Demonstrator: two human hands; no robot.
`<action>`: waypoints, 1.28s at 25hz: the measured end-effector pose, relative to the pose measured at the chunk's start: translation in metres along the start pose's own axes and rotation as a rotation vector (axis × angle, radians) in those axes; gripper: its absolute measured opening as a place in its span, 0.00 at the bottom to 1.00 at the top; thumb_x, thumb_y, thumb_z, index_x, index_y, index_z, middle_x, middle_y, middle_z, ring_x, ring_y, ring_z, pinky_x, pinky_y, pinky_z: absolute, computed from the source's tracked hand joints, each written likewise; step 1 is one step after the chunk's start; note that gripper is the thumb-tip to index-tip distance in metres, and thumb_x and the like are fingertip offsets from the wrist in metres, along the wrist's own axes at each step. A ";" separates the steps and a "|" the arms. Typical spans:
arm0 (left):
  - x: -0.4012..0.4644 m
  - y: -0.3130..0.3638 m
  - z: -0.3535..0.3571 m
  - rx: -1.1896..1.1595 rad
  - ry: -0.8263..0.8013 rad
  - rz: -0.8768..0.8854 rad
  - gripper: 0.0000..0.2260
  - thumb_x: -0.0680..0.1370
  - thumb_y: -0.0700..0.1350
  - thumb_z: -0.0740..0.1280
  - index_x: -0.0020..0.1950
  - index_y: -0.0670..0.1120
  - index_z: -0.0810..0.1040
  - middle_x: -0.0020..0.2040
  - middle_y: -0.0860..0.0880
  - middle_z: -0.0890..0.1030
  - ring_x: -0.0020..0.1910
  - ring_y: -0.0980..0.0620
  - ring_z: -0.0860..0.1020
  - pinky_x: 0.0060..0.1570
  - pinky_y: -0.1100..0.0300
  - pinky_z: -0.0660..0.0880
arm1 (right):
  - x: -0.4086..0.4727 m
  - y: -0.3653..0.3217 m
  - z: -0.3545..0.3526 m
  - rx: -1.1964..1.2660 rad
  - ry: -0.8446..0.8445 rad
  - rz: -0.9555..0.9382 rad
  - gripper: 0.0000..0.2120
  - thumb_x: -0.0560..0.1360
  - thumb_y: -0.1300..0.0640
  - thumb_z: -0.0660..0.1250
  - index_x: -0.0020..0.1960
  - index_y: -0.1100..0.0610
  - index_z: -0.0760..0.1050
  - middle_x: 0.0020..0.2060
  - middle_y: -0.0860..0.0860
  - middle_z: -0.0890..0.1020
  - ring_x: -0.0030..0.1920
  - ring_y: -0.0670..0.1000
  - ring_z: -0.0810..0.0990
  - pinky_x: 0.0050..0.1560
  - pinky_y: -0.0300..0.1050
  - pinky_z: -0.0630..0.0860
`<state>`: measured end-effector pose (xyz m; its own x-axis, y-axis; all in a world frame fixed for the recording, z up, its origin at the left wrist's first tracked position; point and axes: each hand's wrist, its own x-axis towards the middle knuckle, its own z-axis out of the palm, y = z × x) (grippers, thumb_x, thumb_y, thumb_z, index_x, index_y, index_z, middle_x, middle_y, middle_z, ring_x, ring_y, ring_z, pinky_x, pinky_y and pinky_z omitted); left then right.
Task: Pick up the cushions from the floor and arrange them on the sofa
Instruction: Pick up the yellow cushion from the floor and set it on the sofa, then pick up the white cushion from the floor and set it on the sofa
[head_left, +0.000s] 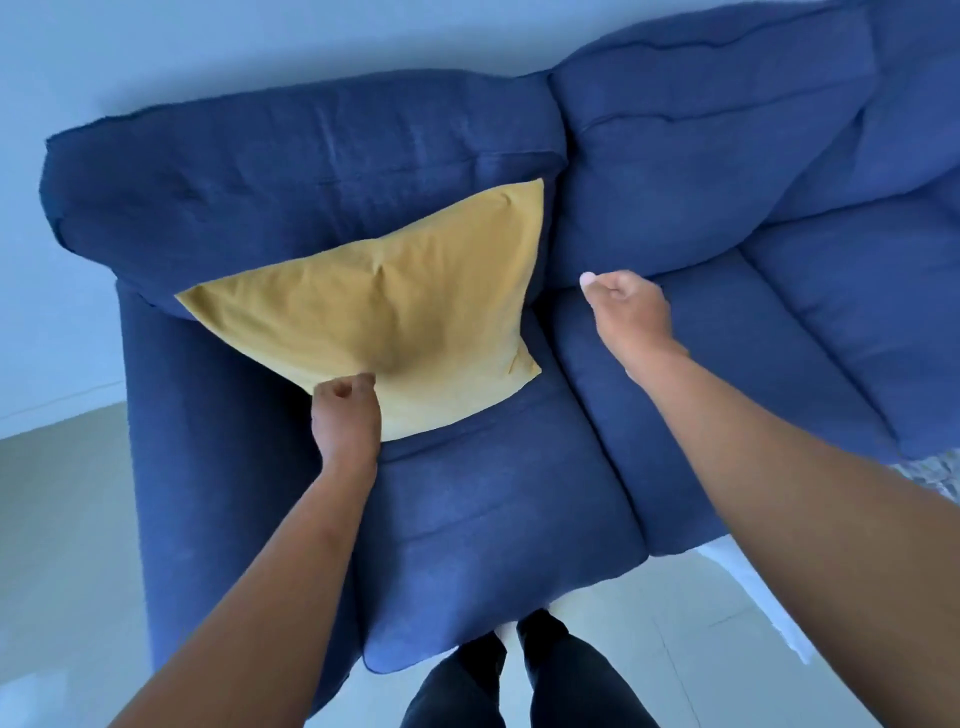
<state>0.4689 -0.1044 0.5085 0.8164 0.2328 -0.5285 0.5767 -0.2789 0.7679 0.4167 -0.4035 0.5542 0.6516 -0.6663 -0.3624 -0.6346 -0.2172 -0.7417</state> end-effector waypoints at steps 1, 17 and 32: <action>-0.015 -0.001 0.014 0.103 -0.075 0.051 0.11 0.80 0.53 0.66 0.45 0.46 0.76 0.40 0.52 0.77 0.41 0.47 0.73 0.45 0.49 0.75 | -0.013 0.009 -0.010 -0.024 0.015 -0.002 0.17 0.82 0.42 0.63 0.55 0.55 0.80 0.49 0.49 0.83 0.55 0.53 0.81 0.59 0.52 0.78; -0.292 -0.016 0.241 0.923 -0.938 1.075 0.28 0.88 0.52 0.58 0.86 0.43 0.58 0.87 0.47 0.59 0.88 0.49 0.52 0.82 0.50 0.56 | -0.184 0.252 -0.212 -0.303 0.392 0.275 0.33 0.85 0.43 0.59 0.83 0.62 0.58 0.85 0.60 0.55 0.86 0.60 0.48 0.80 0.62 0.57; -0.532 -0.140 0.371 1.181 -1.154 1.274 0.33 0.87 0.52 0.60 0.87 0.41 0.51 0.88 0.43 0.53 0.88 0.43 0.50 0.84 0.47 0.52 | -0.320 0.456 -0.376 -0.252 0.447 0.523 0.36 0.86 0.41 0.56 0.84 0.62 0.51 0.86 0.60 0.50 0.86 0.60 0.44 0.81 0.64 0.52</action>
<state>-0.0347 -0.5350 0.5481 0.0568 -0.9508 -0.3046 -0.8369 -0.2117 0.5048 -0.2373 -0.5572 0.5443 0.0399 -0.9437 -0.3283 -0.9278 0.0870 -0.3629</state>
